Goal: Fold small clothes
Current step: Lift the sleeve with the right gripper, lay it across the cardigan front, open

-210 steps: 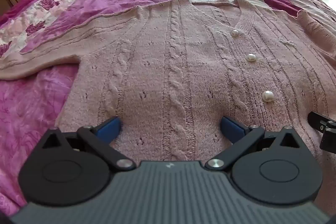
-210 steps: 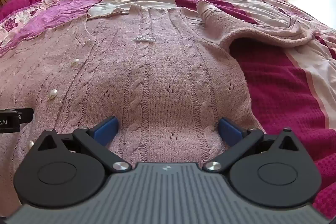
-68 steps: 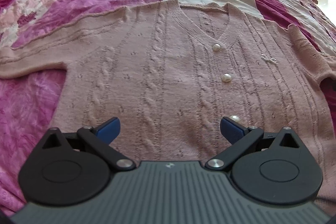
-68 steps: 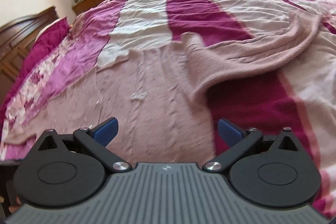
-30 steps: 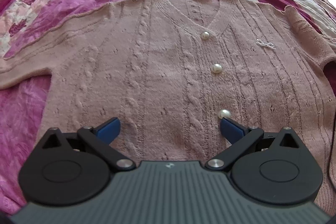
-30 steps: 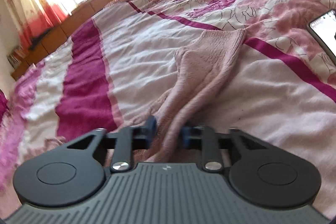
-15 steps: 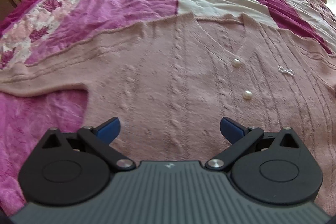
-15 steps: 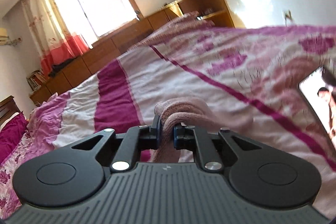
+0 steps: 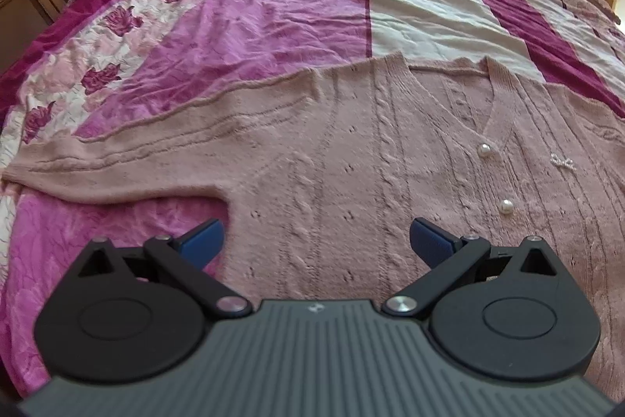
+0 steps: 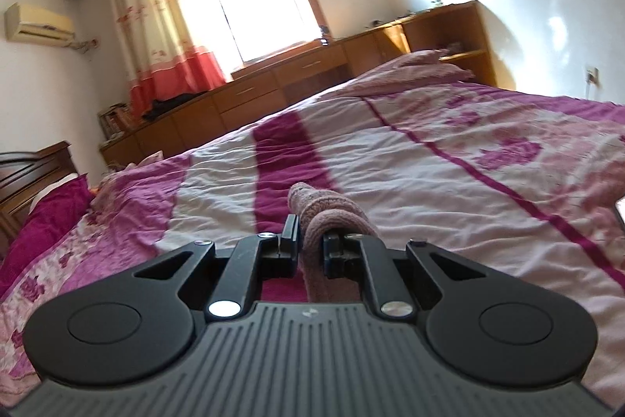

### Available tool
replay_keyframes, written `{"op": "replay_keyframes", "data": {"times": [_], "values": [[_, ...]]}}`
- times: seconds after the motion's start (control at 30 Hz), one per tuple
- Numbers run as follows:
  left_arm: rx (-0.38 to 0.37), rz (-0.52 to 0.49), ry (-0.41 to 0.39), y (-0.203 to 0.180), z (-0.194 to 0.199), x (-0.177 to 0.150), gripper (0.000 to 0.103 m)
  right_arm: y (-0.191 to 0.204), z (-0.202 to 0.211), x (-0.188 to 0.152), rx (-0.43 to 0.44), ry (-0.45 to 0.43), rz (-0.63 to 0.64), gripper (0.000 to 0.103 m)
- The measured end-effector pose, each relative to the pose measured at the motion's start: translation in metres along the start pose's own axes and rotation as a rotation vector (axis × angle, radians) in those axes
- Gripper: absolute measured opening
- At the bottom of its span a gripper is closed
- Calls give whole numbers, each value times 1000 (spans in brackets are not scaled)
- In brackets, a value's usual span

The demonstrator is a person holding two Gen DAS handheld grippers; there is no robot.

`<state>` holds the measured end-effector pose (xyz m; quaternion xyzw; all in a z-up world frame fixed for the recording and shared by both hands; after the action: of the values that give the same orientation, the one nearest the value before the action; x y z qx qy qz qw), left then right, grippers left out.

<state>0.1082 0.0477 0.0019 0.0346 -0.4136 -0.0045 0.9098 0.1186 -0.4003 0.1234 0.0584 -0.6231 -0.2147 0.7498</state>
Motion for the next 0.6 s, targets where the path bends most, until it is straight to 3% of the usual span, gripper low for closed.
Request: {"op": "replay_keyframes", "data": {"times": [0.37, 0.6], "values": [[12, 35, -25, 30, 2, 2, 103, 123, 0, -28, 107, 8, 93, 12], [38, 19, -51, 50, 4, 5, 103, 192, -4, -76, 170, 49, 154, 12]]}}
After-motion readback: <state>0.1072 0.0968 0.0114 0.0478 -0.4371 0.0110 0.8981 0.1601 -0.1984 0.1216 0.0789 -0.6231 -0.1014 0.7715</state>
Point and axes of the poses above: each gripper's, at about its wrist camera, not at the fingertips, and z roughly against the way its jaws point, y to its left, x to its top, the point moved 10 cm from there along -z, roughly the way its jaws point, and after that the axes turned 6 degrees about -y, right-handed, at the moved point
